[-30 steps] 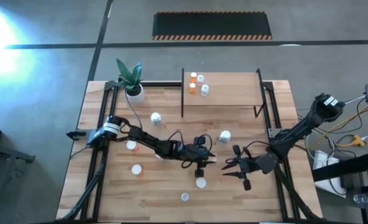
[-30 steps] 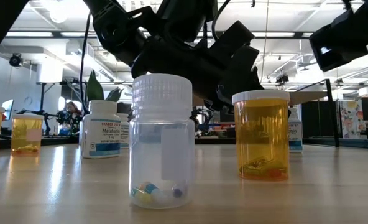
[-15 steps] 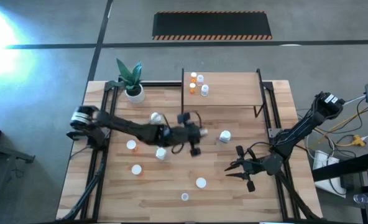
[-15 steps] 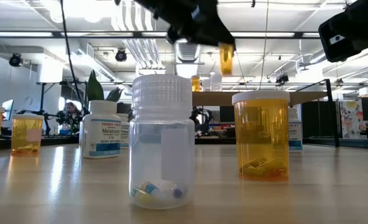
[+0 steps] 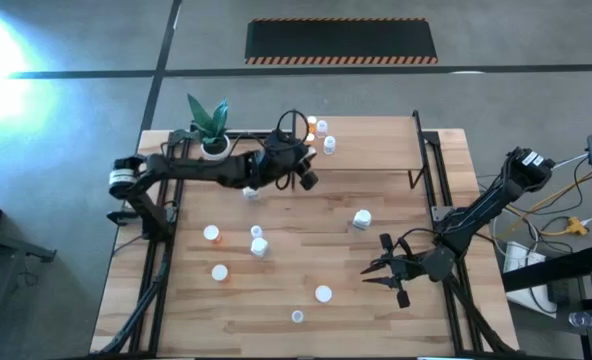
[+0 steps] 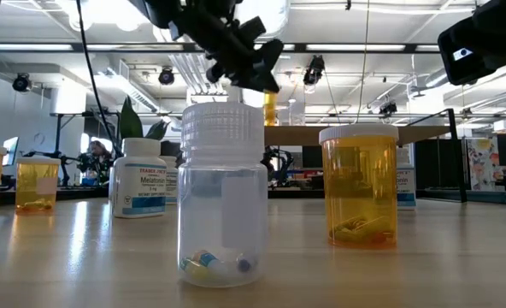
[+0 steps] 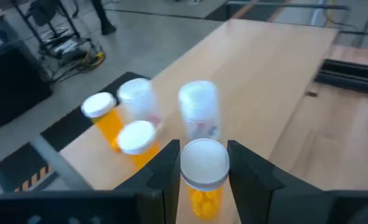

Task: Pick and place medicine bottles onto shelf by color
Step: Put the small orange pill bottle on the shelf aligned with the other small orange pill bottles, then put the white pill bottle on the shelf

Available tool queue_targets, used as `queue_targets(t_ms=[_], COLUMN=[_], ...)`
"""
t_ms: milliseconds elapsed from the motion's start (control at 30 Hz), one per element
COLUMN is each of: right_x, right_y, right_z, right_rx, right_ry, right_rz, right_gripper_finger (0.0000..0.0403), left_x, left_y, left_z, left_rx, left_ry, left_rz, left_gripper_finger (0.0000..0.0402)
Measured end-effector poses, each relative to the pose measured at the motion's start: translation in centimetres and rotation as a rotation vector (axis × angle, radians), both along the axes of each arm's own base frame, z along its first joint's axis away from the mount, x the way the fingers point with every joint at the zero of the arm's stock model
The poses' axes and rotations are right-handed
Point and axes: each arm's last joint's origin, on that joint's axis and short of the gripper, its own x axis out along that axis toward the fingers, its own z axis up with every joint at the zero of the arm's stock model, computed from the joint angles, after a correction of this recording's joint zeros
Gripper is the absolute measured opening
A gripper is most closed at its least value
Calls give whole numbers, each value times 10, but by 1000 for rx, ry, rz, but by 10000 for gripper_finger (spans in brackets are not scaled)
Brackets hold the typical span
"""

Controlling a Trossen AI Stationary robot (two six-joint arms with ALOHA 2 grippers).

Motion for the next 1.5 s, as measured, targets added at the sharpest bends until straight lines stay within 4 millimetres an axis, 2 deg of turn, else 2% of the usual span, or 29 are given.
queue_targets(t_ms=[167,433,1100,1233,1500], right_x=[0,0,0,0,0], right_y=[0,0,0,0,0], right_z=[0,0,0,0,0], right_rx=[-1,-2,-3,-3,-3], right_ry=[-1,-1,-1,-1,0], right_rz=[0,0,0,0,0], right_gripper_finger=[73,75,68,70,68], left_x=[-3,-1,0,0,-4], left_y=[12,14,17,17,19], left_z=[-8,-15,-17,-20,-12], left_rx=[-21,-26,-28,-29,-8], left_ry=[9,12,6,32,30], left_rz=[38,36,32,26,27], left_gripper_finger=[93,113,120,146,234])
